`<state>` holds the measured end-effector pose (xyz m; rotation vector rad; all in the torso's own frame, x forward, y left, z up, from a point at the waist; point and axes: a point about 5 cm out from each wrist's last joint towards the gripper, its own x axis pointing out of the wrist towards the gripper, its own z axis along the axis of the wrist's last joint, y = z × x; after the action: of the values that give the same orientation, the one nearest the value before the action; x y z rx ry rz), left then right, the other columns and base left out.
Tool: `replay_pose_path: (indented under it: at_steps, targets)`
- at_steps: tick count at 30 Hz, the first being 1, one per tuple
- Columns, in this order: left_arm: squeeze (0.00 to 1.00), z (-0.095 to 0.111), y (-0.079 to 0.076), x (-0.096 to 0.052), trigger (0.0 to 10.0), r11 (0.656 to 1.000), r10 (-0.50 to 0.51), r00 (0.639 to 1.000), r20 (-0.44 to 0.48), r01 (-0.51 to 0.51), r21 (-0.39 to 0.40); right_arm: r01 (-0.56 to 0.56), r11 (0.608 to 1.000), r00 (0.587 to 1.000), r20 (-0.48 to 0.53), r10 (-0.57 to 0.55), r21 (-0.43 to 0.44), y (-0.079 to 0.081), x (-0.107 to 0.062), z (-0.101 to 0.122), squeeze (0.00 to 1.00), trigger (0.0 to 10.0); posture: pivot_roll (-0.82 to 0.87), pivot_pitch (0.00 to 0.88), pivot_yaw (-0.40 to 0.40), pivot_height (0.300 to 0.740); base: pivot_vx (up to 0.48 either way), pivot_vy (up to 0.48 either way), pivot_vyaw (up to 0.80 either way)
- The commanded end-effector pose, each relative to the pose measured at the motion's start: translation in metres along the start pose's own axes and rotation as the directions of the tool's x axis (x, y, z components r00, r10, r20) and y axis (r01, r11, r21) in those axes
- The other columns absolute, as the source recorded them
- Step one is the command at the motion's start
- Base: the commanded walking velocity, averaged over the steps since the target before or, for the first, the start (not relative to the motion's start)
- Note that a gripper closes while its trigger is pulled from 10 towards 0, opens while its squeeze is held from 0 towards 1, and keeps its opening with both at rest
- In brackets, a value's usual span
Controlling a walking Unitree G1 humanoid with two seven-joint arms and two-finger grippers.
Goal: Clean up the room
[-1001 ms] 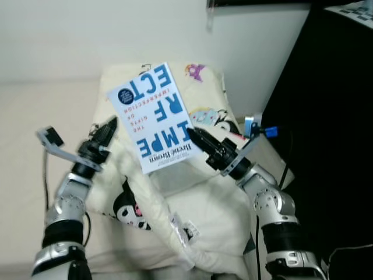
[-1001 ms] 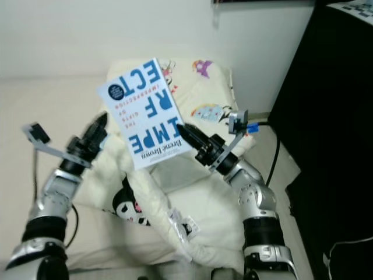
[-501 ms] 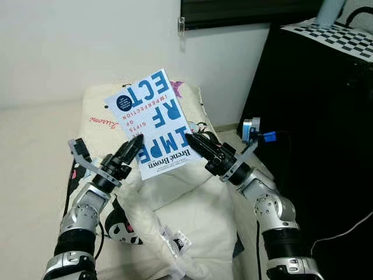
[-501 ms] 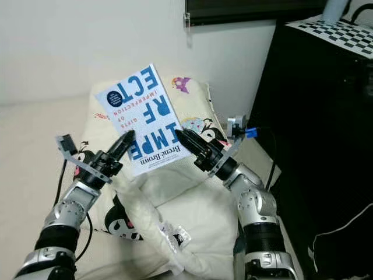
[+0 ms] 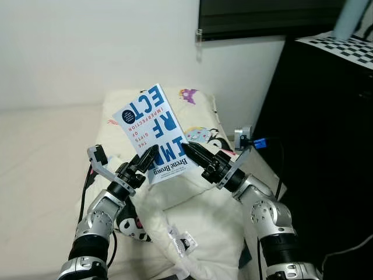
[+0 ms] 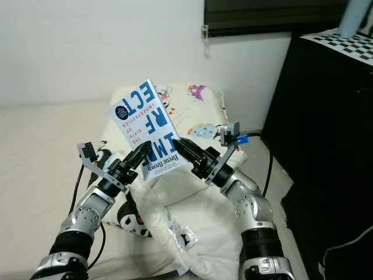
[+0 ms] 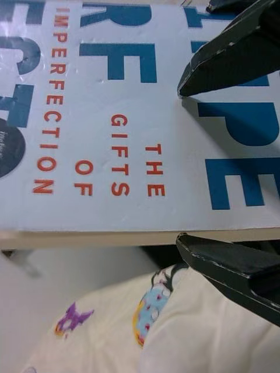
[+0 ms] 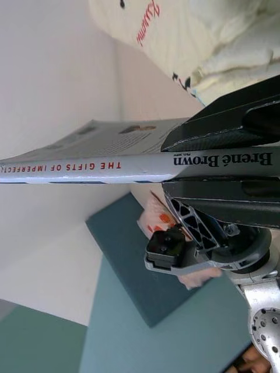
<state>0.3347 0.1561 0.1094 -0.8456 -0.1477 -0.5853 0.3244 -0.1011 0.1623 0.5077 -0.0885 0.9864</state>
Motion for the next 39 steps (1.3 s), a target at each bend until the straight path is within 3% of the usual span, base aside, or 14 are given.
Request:
replay_pose_path:
  at_steps: [1,5,13,14,17,18,22,24,28,36,39]
  targets:
    - [0.0,-0.012,0.003,-0.005,10.0,0.999,0.035,0.999,-0.032,-0.036,-0.021,-0.058,0.998,0.998,0.01,0.058,-0.018,0.008,0.003,0.002,0.0,10.0,-0.1,0.071,-0.006,0.74,0.0,0.0,0.64]
    - [0.0,-0.012,0.002,-0.005,10.0,0.999,0.026,0.999,-0.035,-0.027,-0.025,-0.075,0.997,0.997,0.008,0.075,-0.011,0.01,0.003,0.001,0.0,10.0,-0.1,0.068,-0.005,0.74,0.0,0.0,0.64]
    - [0.0,-0.008,0.001,-0.004,10.0,0.999,-0.004,1.0,-0.007,0.003,-0.053,-0.231,0.971,0.972,0.059,0.228,0.055,0.027,-0.002,0.008,0.0,10.0,-0.1,0.065,-0.001,0.74,0.0,0.0,0.64]
    - [0.0,0.002,0.0,-0.007,10.0,0.993,-0.067,0.997,0.043,0.071,-0.094,-0.234,0.97,0.97,0.077,0.229,0.063,0.026,-0.006,0.012,0.0,10.0,-0.11,0.072,-0.004,0.74,0.0,0.0,0.64]
    - [0.0,0.009,0.0,-0.01,10.0,0.987,-0.102,0.992,0.078,0.11,-0.117,-0.231,0.971,0.971,0.082,0.225,0.061,0.024,-0.008,0.014,0.0,10.0,-0.11,0.074,-0.005,0.74,0.0,0.0,0.64]
    - [0.0,0.021,0.001,-0.014,10.0,0.978,-0.141,0.981,0.132,0.159,-0.138,-0.223,0.973,0.972,0.09,0.218,0.053,0.023,-0.011,0.017,0.0,10.0,-0.11,0.077,-0.007,0.74,0.0,0.0,0.64]
    - [0.0,0.035,0.002,-0.021,10.0,0.968,-0.179,0.965,0.191,0.208,-0.143,-0.212,0.977,0.973,0.099,0.207,0.041,0.021,-0.015,0.022,0.0,10.0,-0.11,0.081,-0.007,0.74,0.0,0.0,0.64]
    - [0.0,0.053,0.004,-0.033,10.0,0.948,-0.244,0.934,0.259,0.286,-0.138,-0.196,0.981,0.973,0.125,0.192,0.019,0.018,-0.022,0.034,0.0,10.0,-0.12,0.085,-0.005,0.74,0.0,0.0,0.64]
    - [0.0,0.067,0.002,-0.046,10.0,0.919,-0.316,0.892,0.322,0.372,-0.128,-0.18,0.984,0.97,0.169,0.177,0.001,0.017,-0.03,0.049,0.0,10.0,-0.12,0.088,-0.006,0.74,0.0,0.0,0.64]
    - [0.0,0.061,-0.008,-0.048,10.0,0.881,-0.409,0.868,0.283,0.456,-0.125,-0.157,0.988,0.976,0.152,0.155,0.003,0.017,-0.036,0.05,0.0,10.0,-0.13,0.093,-0.011,0.74,0.0,0.0,0.64]
    - [0.0,0.053,-0.011,-0.045,10.0,0.877,-0.42,0.874,0.244,0.46,-0.136,-0.174,0.985,0.973,0.159,0.17,0.011,0.019,-0.034,0.051,0.0,10.0,-0.13,0.092,-0.015,0.74,0.0,0.0,0.64]
